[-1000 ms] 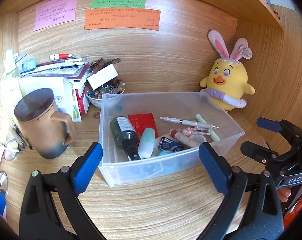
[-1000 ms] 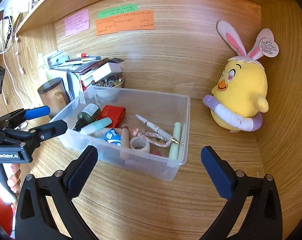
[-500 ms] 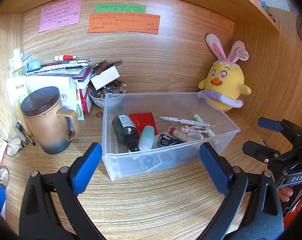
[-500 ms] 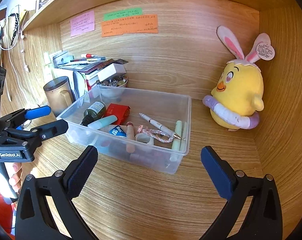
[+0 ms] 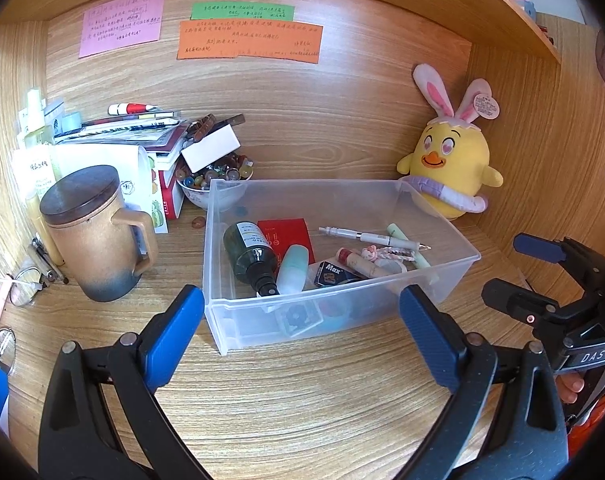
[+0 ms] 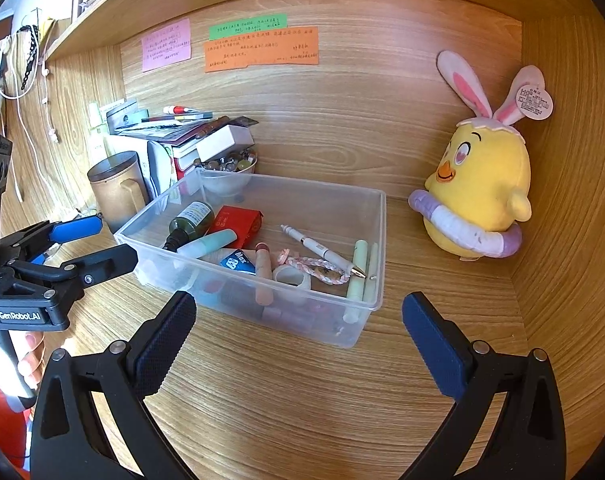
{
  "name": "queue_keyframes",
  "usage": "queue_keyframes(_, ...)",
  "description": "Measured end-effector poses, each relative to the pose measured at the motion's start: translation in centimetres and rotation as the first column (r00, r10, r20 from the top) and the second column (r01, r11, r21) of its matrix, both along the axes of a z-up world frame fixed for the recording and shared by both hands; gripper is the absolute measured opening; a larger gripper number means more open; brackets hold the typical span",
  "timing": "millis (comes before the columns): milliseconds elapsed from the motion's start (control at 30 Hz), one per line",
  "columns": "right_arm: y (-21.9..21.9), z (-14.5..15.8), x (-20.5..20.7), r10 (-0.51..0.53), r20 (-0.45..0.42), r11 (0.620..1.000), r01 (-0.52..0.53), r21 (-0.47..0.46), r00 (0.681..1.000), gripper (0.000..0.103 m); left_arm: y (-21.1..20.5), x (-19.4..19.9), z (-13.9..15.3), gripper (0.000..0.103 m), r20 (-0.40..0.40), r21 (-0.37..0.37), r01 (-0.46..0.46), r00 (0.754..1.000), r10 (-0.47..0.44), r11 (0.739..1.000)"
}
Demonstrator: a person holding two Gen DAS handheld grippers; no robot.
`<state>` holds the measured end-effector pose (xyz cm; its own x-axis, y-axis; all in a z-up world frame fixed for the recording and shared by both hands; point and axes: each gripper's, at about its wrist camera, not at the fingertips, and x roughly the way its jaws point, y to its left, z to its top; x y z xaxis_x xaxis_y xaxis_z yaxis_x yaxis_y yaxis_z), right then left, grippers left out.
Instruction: Organize objects
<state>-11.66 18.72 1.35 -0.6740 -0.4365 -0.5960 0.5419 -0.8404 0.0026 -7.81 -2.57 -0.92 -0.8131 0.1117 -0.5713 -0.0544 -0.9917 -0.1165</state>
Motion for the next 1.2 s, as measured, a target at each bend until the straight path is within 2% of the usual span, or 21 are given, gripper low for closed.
queue_keyframes(1067, 0.01, -0.40, -0.15, -0.007, 0.024, 1.000, 0.008, -0.005, 1.000, 0.103, 0.46, 0.23, 0.03, 0.099, -0.006, 0.009, 0.002, 1.000, -0.002, 1.000)
queue_keyframes(1200, 0.07, -0.42, -0.22, -0.006, 0.024, 1.000, 0.006, -0.006, 1.000, 0.103, 0.47, -0.05, -0.18, 0.099, 0.014, 0.021, 0.015, 1.000, -0.016, 1.000)
